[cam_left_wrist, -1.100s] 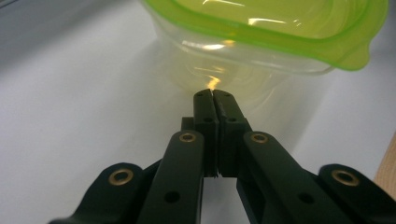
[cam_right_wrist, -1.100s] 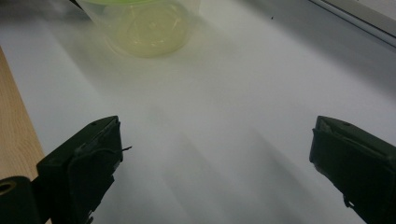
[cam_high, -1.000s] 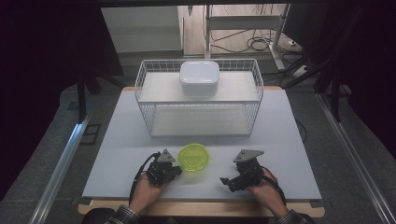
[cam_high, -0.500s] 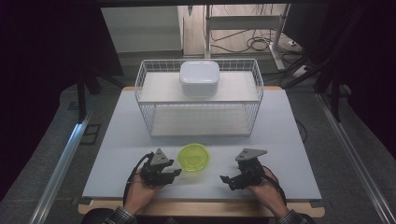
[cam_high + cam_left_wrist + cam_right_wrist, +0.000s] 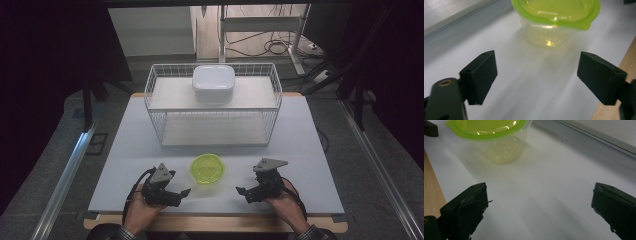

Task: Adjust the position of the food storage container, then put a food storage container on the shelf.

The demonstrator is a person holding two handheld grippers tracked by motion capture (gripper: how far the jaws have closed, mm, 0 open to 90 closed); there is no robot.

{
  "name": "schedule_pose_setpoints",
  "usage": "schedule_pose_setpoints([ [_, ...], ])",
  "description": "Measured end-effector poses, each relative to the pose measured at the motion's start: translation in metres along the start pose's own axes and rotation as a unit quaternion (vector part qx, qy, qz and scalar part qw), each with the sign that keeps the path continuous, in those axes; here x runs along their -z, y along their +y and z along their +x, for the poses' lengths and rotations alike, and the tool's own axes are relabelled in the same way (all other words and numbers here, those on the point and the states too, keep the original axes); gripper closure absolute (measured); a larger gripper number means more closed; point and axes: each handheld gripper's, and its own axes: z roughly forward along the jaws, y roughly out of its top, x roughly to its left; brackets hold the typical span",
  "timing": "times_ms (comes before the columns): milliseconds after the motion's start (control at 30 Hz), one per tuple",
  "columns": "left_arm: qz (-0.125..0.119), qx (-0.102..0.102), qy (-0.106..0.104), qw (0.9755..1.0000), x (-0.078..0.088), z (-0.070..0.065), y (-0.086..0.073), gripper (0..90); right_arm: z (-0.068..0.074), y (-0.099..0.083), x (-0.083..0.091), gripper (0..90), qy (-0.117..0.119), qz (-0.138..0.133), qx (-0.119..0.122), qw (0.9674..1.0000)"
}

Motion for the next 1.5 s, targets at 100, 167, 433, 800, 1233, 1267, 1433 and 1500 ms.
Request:
schedule_pose_setpoints([
  [100,0.008,-0.009,0.004,0.9999,0.001,-0.003,-0.003,11.8,0.000,0.000,0.000,0.8,0.002,-0.003,-0.001,1.0000],
  [167,0.006,-0.011,0.006,0.9999,0.003,-0.004,-0.006,10.0,0.000,0.000,0.000,0.8,0.005,-0.005,-0.001,1.0000],
  [433,-0.002,-0.003,0.008,1.0000,0.007,-0.005,-0.013,5.8,0.000,0.000,0.000,0.8,0.013,-0.016,-0.008,0.9998],
  [800,-0.005,-0.006,0.015,0.9999,0.008,-0.002,-0.015,4.6,-0.003,0.003,0.001,0.6,0.013,-0.012,-0.012,0.9998],
  [1233,0.002,-0.003,0.017,0.9998,0.004,0.000,-0.016,4.6,-0.013,0.031,-0.012,2.1,0.057,-0.025,-0.098,0.9933],
  [1267,0.002,-0.003,0.018,0.9998,0.004,0.000,-0.016,4.6,-0.014,0.034,-0.012,4.0,0.058,-0.021,-0.099,0.9932],
  [1433,-0.002,-0.002,0.022,0.9997,0.005,0.001,-0.016,4.9,-0.020,0.048,-0.019,16.3,0.083,-0.017,-0.115,0.9897],
  [1500,0.000,0.000,0.022,0.9998,0.005,0.001,-0.016,4.9,-0.023,0.052,-0.025,20.8,0.095,-0.009,-0.117,0.9886],
])
